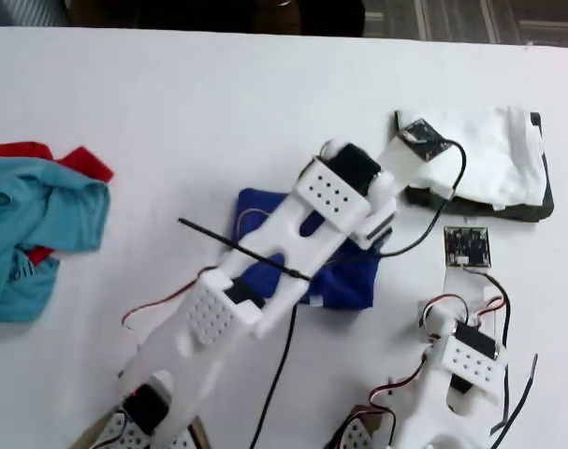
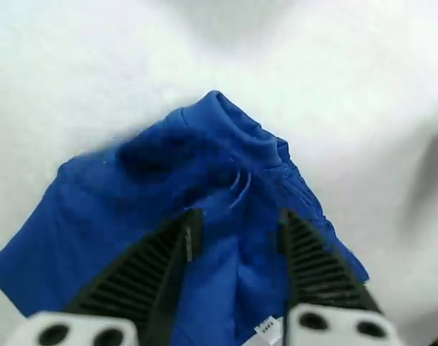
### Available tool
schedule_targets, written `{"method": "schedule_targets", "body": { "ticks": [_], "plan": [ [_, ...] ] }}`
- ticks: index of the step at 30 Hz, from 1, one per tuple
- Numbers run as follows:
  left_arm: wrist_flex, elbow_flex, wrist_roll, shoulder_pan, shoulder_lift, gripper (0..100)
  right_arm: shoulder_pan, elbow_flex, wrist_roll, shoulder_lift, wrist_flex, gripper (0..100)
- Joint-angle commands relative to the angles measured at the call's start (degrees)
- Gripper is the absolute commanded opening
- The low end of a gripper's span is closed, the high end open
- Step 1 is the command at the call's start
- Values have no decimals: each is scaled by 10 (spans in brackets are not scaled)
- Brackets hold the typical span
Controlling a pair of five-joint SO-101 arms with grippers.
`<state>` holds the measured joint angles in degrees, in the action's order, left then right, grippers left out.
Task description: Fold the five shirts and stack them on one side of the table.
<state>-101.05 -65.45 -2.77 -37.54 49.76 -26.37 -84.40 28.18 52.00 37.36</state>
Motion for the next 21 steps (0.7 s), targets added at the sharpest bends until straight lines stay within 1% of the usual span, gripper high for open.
{"method": "schedule_targets", "body": {
  "ticks": [1, 5, 6, 7, 8, 9, 10, 11, 13, 14, 18, 21],
  "plan": [
    [-10, -21, 0, 4, -18, 229, -5, 3, 2, 11, -8, 194],
    [-10, -19, -1, 28, -49, 228, -5, 3, 2, 11, -8, 194],
    [-11, -18, -1, 40, -60, 215, -5, 3, 2, 11, -8, 194],
    [-12, -18, -1, 52, -67, 179, -5, 3, 2, 11, -8, 194],
    [-12, -17, -1, 68, -73, 114, -5, 3, 2, 11, -8, 194],
    [-11, -17, -2, 84, -73, 26, -5, 3, 2, 11, -8, 194],
    [-11, -17, -2, 99, -68, 15, -5, 3, 2, 11, -8, 194],
    [-11, -14, -2, 112, -58, 51, -5, 3, 2, 11, -8, 194],
    [-11, 5, -3, 127, -33, 20, -5, 3, 2, 11, -9, 194],
    [-11, 16, -3, 131, -20, 29, -5, 3, 2, 11, -9, 194],
    [-10, 64, 3, 127, 18, 27, -4, 3, 2, 11, -10, 194],
    [-11, 75, 25, 110, 21, 27, -4, 3, 2, 11, -10, 194]
  ]
}}
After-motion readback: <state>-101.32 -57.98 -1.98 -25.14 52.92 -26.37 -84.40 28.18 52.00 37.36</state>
